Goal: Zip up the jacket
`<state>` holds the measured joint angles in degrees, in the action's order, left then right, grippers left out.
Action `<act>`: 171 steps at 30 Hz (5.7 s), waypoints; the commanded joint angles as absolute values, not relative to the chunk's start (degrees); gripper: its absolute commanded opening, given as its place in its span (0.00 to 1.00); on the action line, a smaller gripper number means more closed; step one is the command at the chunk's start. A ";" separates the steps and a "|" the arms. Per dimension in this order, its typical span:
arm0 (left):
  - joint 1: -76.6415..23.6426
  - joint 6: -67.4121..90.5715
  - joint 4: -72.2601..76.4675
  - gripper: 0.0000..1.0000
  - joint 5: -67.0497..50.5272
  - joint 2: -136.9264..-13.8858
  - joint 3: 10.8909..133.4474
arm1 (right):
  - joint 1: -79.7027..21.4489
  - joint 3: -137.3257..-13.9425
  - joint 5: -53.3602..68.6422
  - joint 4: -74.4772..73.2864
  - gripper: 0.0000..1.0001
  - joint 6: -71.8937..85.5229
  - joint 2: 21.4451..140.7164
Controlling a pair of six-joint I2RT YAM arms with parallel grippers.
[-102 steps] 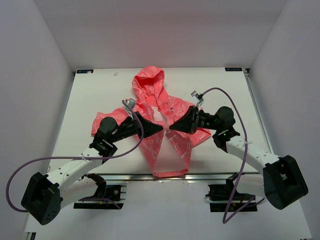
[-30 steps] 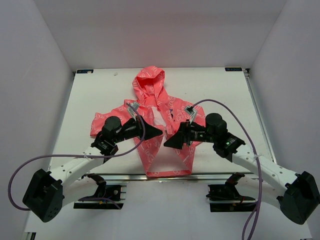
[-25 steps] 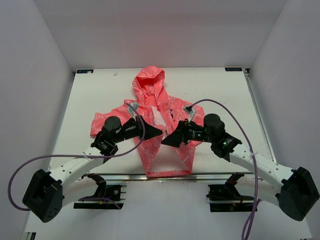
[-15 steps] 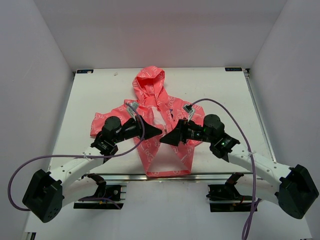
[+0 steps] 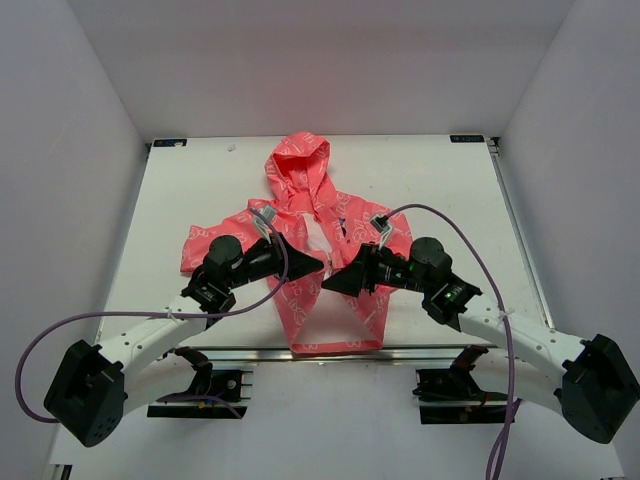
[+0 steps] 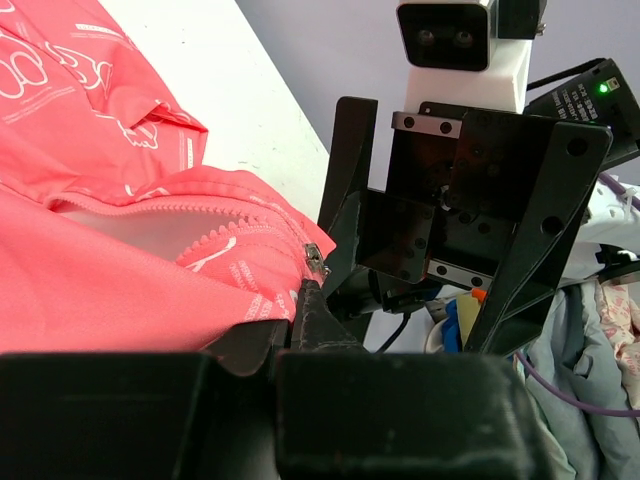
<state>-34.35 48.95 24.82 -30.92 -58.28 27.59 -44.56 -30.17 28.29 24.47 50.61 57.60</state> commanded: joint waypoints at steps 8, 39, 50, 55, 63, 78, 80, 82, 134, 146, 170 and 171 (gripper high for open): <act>-34.63 48.78 25.58 0.00 -30.41 -56.16 27.16 | -46.14 -29.71 25.50 32.52 0.83 51.59 57.22; -34.72 47.72 24.87 0.00 -31.20 -54.76 27.16 | -46.67 -30.67 23.82 33.13 0.55 51.94 60.47; -34.63 47.64 24.52 0.00 -30.94 -54.58 27.07 | -46.67 -29.97 22.85 33.22 0.46 52.47 59.15; -34.63 47.64 25.22 0.00 -31.73 -54.84 27.07 | -46.67 -30.32 22.24 32.52 0.34 53.69 60.47; -34.72 46.76 24.35 0.00 -33.48 -55.46 27.42 | -46.67 -32.08 19.43 30.68 0.00 54.67 60.47; -34.72 39.99 14.07 0.00 -38.23 -54.32 29.44 | -46.58 -37.97 15.91 25.31 0.00 52.74 62.75; -34.72 39.29 13.10 0.00 -39.11 -54.58 29.79 | -46.58 -38.14 15.12 25.49 0.00 54.13 63.81; -34.72 38.33 12.31 0.00 -39.81 -54.58 30.32 | -46.58 -38.50 12.49 24.52 0.00 55.63 63.90; -34.72 52.38 -13.27 0.00 -42.28 -42.45 19.33 | -24.26 -124.17 -0.45 24.09 0.00 35.25 141.58; -34.63 41.58 -38.82 0.98 -24.91 -56.06 43.39 | -23.82 -93.39 28.38 26.03 0.89 29.82 121.22; 6.06 26.99 -7.74 0.98 -8.35 -69.26 52.66 | -10.63 -51.16 -4.30 -10.55 0.89 20.74 67.95; 6.33 26.72 -7.73 0.98 -7.57 -68.74 52.12 | -10.63 -50.11 -4.92 -10.02 0.90 20.39 67.07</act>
<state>4.51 29.15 -11.77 -8.29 -72.20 53.74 -10.59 -52.64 1.08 -8.62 22.26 69.67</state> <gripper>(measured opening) 0.978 0.894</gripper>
